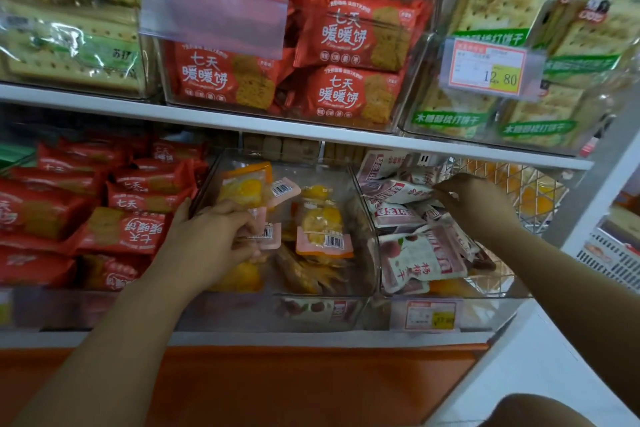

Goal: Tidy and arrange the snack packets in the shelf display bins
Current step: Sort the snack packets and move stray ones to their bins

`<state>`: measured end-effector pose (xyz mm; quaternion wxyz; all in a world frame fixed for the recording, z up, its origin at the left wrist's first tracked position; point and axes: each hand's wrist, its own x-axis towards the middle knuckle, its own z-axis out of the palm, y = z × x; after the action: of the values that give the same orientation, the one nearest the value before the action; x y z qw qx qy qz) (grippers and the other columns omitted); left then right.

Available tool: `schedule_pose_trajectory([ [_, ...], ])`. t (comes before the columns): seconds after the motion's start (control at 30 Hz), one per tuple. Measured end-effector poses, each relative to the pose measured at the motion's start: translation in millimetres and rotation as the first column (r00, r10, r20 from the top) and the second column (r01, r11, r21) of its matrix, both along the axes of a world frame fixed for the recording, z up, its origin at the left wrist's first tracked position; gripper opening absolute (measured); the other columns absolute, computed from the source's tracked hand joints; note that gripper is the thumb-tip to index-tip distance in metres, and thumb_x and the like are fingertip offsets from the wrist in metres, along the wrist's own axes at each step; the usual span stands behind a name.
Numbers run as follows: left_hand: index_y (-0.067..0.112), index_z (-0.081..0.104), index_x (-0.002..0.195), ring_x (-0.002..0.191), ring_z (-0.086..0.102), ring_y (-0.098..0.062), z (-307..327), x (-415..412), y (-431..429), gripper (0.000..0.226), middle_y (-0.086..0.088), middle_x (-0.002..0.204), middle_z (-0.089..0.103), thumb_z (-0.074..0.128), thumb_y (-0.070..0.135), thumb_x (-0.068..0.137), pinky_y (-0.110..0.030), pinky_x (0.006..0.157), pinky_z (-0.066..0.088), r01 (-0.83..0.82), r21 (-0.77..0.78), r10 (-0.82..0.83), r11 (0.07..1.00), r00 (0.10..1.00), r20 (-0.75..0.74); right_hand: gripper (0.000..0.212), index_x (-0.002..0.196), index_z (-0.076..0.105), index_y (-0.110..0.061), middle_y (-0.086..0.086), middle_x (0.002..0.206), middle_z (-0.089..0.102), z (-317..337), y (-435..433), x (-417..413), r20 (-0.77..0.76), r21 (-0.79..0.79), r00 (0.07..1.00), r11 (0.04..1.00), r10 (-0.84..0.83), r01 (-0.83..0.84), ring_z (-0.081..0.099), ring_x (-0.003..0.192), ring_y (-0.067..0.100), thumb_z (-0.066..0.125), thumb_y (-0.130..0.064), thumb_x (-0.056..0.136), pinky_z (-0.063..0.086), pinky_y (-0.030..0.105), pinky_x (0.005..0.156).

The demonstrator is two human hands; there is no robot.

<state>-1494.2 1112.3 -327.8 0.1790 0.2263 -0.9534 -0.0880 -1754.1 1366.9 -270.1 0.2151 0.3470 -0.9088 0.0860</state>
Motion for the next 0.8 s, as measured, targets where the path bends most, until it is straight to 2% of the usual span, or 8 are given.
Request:
schedule_pose_trajectory([
  [0.1,0.039,0.060,0.106,0.121,0.047,-0.010,-0.7,0.2,-0.3,0.032,0.019,0.126,0.048,0.068,0.048,0.077,-0.047,0.114,0.004,-0.002,-0.008,0.002,1.000,1.000,-0.008,0.028,0.117,0.065,-0.026,0.005,0.127,0.056,2.4,5.5,3.5,0.031,0.061,0.999,0.998,-0.017,0.015,0.054,0.109,0.031,0.050,-0.027,0.094,0.047,0.041,0.085],
  [0.2,0.039,0.060,0.107,0.120,0.047,-0.010,-1.1,-0.1,-0.2,0.033,0.020,0.126,0.048,0.067,0.049,0.077,-0.048,0.115,0.004,0.001,-0.017,-0.001,1.000,1.000,-0.001,0.038,0.122,0.060,-0.030,0.006,0.134,0.048,3.8,2.1,18.0,0.006,0.090,1.000,0.996,-0.014,0.013,0.038,0.124,0.031,0.040,-0.038,0.090,0.027,0.044,0.103],
  [0.33,0.040,0.059,0.108,0.121,0.046,-0.009,-0.1,0.1,1.2,0.032,0.019,0.128,0.047,0.067,0.048,0.078,-0.047,0.115,0.004,-0.002,-0.013,0.002,1.000,1.000,-0.006,0.065,0.129,0.054,-0.027,0.002,0.136,0.048,4.3,-15.9,49.2,0.040,0.085,0.981,0.978,0.189,-0.192,0.038,0.127,0.026,0.021,-0.055,0.080,0.021,0.043,0.108],
  [0.47,0.038,0.059,0.110,0.122,0.046,-0.010,0.1,0.9,1.5,0.033,0.017,0.129,0.048,0.067,0.046,0.079,-0.047,0.115,0.003,-0.001,-0.009,0.001,1.000,1.000,-0.006,0.044,0.113,0.065,-0.020,-0.002,0.113,0.063,4.6,-31.4,84.6,-0.020,-0.021,0.880,0.880,0.475,-0.475,0.054,0.106,0.019,0.039,-0.045,0.088,0.041,0.039,0.092],
  [0.57,0.037,0.059,0.111,0.122,0.046,-0.011,0.8,1.1,1.5,0.033,0.016,0.127,0.048,0.066,0.046,0.080,-0.047,0.115,0.003,0.007,-0.010,-0.007,1.000,1.000,-0.002,0.029,0.112,0.067,-0.020,-0.017,0.099,0.061,3.9,-48.2,119.6,0.263,-0.020,0.693,0.722,0.671,-0.691,0.053,0.085,-0.009,0.051,-0.034,0.092,0.042,0.011,0.078],
  [0.67,0.038,0.057,0.112,0.122,0.045,-0.012,1.1,1.4,2.4,0.031,0.015,0.128,0.047,0.063,0.046,0.083,-0.046,0.115,0.001,0.002,-0.028,-0.001,1.000,1.000,0.020,0.036,0.125,0.059,-0.016,-0.007,0.113,0.065,-4.9,-69.5,147.5,0.613,0.069,0.540,0.643,0.576,-0.763,0.057,0.089,-0.006,0.057,-0.031,0.092,0.046,0.009,0.079],
  [0.73,0.039,0.056,0.113,0.122,0.044,-0.011,1.1,1.9,2.5,0.031,0.015,0.129,0.045,0.061,0.047,0.083,-0.045,0.115,0.000,0.000,-0.037,0.002,0.999,0.999,0.033,0.044,0.132,0.051,-0.015,-0.001,0.125,0.061,-10.0,-81.3,157.0,0.660,0.158,0.543,0.610,0.519,-0.776,0.058,0.096,0.000,0.058,-0.031,0.091,0.044,0.007,0.079],
  [0.8,0.040,0.056,0.112,0.123,0.044,-0.010,0.4,2.1,1.4,0.030,0.016,0.130,0.045,0.061,0.047,0.083,-0.044,0.115,-0.001,0.005,-0.038,-0.003,0.999,0.999,0.035,0.043,0.129,0.051,-0.014,-0.003,0.121,0.060,-10.8,-89.7,161.4,0.638,0.230,0.584,0.600,0.502,-0.766,0.057,0.098,0.008,0.059,-0.033,0.091,0.042,0.012,0.076],
])
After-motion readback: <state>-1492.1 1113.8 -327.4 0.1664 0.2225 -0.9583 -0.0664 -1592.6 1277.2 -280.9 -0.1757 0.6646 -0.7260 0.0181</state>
